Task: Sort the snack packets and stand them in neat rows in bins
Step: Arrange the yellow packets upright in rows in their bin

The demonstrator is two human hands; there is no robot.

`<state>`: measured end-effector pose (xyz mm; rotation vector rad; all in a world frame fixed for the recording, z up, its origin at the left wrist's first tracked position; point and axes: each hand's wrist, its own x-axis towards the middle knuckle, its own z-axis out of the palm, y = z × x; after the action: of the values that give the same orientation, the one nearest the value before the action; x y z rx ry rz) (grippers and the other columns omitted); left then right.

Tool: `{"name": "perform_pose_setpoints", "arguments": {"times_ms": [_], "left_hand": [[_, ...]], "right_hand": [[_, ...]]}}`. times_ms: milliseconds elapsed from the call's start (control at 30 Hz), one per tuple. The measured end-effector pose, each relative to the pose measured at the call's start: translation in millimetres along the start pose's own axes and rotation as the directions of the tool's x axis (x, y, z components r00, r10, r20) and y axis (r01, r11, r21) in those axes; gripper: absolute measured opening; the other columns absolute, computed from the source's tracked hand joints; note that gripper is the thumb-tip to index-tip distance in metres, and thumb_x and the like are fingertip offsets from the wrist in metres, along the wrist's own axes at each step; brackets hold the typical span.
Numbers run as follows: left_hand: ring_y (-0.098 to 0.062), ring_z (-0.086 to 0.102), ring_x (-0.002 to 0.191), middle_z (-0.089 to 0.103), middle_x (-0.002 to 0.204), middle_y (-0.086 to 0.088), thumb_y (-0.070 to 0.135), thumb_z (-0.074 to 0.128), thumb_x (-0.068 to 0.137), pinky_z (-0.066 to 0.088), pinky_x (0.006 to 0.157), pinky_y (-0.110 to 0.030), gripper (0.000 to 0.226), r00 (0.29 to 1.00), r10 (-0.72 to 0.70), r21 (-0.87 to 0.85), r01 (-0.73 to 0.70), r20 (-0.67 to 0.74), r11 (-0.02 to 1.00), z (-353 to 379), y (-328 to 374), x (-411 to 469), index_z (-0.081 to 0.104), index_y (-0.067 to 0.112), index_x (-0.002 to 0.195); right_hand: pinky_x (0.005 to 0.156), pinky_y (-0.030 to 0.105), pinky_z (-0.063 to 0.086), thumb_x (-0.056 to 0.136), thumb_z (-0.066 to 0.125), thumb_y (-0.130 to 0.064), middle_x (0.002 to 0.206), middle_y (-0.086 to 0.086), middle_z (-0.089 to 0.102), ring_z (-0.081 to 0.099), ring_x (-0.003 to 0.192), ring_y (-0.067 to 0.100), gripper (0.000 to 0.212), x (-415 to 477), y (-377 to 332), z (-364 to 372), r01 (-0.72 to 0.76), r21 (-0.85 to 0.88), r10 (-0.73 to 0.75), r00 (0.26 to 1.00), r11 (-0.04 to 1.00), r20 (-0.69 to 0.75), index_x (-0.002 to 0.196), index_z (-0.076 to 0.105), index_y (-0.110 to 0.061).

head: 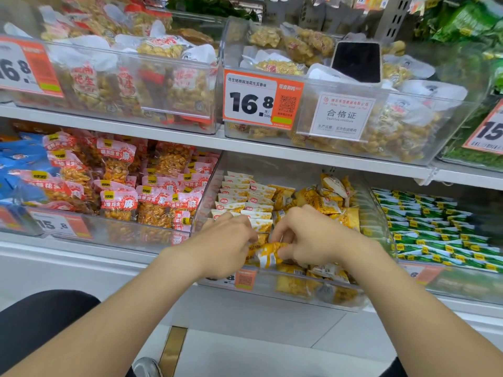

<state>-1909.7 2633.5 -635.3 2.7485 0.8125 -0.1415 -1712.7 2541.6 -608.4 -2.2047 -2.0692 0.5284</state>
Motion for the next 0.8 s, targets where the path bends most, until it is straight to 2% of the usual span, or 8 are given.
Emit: {"name": "perform_pose_setpoints", "arguments": {"times_ms": [133,267,333,367,433,467,600,800], "left_hand": [[-0.023,0.038,0.113,0.062,0.122,0.005,0.022,0.042,0.104,0.029,0.086,-0.044,0.025,0.999,-0.02,-0.015,0.019,-0.047,1.0,-1.7,4.4,-1.7,0.065,0.024,0.114],[-0.014,0.064,0.094,0.074,0.095,0.006,0.037,0.053,0.106,0.051,0.086,-0.039,0.025,0.9,-0.152,-0.306,0.021,-0.409,0.952,-8.5,16.4,-8.1,0.072,0.021,0.102],[-0.014,0.074,0.076,0.078,0.083,-0.001,0.051,0.046,0.108,0.06,0.083,-0.042,0.047,0.893,-0.317,-0.689,0.011,-0.319,0.724,-20.8,28.7,-13.4,0.073,0.014,0.097],[-0.019,0.077,0.078,0.08,0.086,-0.006,0.057,0.044,0.107,0.063,0.083,-0.043,0.053,0.918,-0.352,-0.868,0.018,-0.183,0.497,-27.1,34.4,-14.8,0.071,0.011,0.103],[-0.03,0.08,0.087,0.08,0.093,-0.018,0.058,0.048,0.104,0.064,0.085,-0.045,0.054,0.947,-0.321,-0.996,0.039,0.012,0.079,-37.4,41.6,-20.0,0.066,0.008,0.111],[-0.033,0.079,0.091,0.079,0.096,-0.021,0.053,0.053,0.104,0.064,0.088,-0.045,0.047,0.957,-0.29,-1.0,0.021,0.018,0.008,-39.3,41.0,-21.2,0.066,0.008,0.112],[-0.033,0.078,0.099,0.078,0.111,-0.015,0.019,0.063,0.105,0.062,0.094,-0.044,0.027,0.97,-0.23,-0.993,-0.061,-0.082,0.097,-29.7,30.4,-21.0,0.064,0.014,0.131],[-0.022,0.077,0.103,0.071,0.126,0.0,0.009,0.063,0.104,0.063,0.092,-0.037,0.034,0.959,-0.196,-0.964,-0.164,-0.206,0.211,-31.1,24.9,-21.2,0.068,0.024,0.133]], "right_hand": [[0.081,0.035,0.05,0.102,0.06,-0.033,0.084,-0.009,0.071,0.058,0.093,0.015,0.017,-16.5,11.1,-11.7,-0.046,0.115,0.064,0.984,0.992,-0.165,0.114,0.072,-0.036],[0.085,0.037,0.053,0.107,0.053,-0.034,0.068,-0.005,0.071,0.065,0.089,0.023,0.019,-21.4,5.8,-8.4,-0.081,0.247,0.177,0.901,0.966,-0.395,0.107,0.072,-0.032],[0.085,0.036,0.055,0.104,0.059,-0.035,0.066,-0.009,0.072,0.07,0.081,0.015,0.015,-22.9,-5.4,-7.8,-0.049,0.296,0.196,0.849,0.954,-0.491,0.1,0.073,-0.032],[0.083,0.033,0.056,0.101,0.064,-0.034,0.068,-0.011,0.072,0.069,0.075,0.008,0.01,-23.3,-11.1,-6.9,-0.015,0.31,0.185,0.831,0.951,-0.524,0.098,0.073,-0.031],[0.077,0.027,0.055,0.092,0.074,-0.032,0.082,-0.013,0.07,0.067,0.08,0.003,0.011,-26.1,-21.6,-4.0,0.07,0.322,0.121,0.835,0.944,-0.536,0.102,0.07,-0.032],[0.077,0.027,0.056,0.088,0.078,-0.032,0.092,-0.014,0.067,0.065,0.087,0.003,0.02,-27.4,-24.1,-2.3,0.102,0.33,0.086,0.857,0.939,-0.508,0.104,0.067,-0.035],[0.082,0.026,0.057,0.081,0.084,-0.037,0.112,-0.011,0.056,0.064,0.101,0.002,0.026,-28.0,-24.6,-4.2,0.1,0.371,0.053,0.923,0.923,-0.38,0.1,0.067,-0.041],[0.084,0.042,0.062,0.088,0.082,-0.04,0.113,-0.01,0.071,0.075,0.091,0.01,0.045,-25.7,-21.1,-9.8,0.089,0.589,0.156,0.923,0.803,-0.353,0.128,0.061,-0.043]]}}
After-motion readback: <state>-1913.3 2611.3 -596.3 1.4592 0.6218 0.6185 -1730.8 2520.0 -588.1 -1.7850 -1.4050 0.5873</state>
